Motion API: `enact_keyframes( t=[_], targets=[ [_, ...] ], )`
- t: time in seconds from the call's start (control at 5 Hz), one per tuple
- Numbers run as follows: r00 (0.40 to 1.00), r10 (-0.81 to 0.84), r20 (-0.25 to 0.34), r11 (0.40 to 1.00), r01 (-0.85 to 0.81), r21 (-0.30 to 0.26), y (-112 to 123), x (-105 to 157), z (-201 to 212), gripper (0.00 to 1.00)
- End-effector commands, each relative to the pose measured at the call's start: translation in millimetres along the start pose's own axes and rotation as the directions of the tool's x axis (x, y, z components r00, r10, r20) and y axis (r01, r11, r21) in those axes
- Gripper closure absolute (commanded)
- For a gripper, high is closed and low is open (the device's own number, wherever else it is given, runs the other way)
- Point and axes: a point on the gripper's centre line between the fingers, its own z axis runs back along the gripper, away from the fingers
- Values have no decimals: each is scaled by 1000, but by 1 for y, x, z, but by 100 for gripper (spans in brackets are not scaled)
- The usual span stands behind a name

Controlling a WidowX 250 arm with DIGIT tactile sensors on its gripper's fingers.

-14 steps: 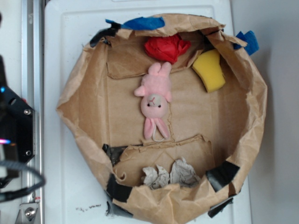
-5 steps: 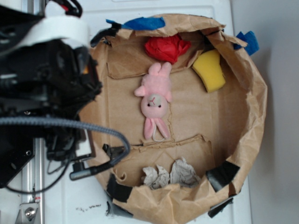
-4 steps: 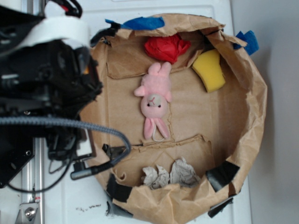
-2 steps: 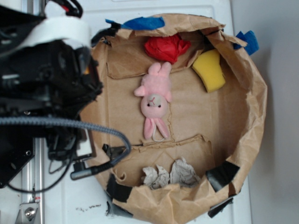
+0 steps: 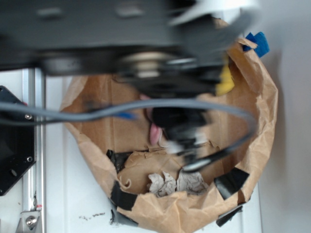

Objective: Grab the red paper.

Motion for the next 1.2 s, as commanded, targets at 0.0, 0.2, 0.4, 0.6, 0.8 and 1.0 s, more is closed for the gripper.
enact_keyframes(
  t=[0.0, 0.2, 0.4, 0.6, 0.8, 1.0],
  targets=[
    [932, 310, 187, 949, -315, -1, -2, 55, -11, 0],
    [852, 454, 261, 879, -475, 23, 19, 12, -20, 0],
    [852, 454, 261, 879, -475, 23, 19, 12, -20, 0],
    [852, 454, 261, 879, -475, 23, 19, 12, -20, 0],
    [852, 454, 261, 879, -475, 23, 19, 12, -20, 0],
    [852, 454, 261, 879, -475, 23, 19, 12, -20, 0]
  ],
)
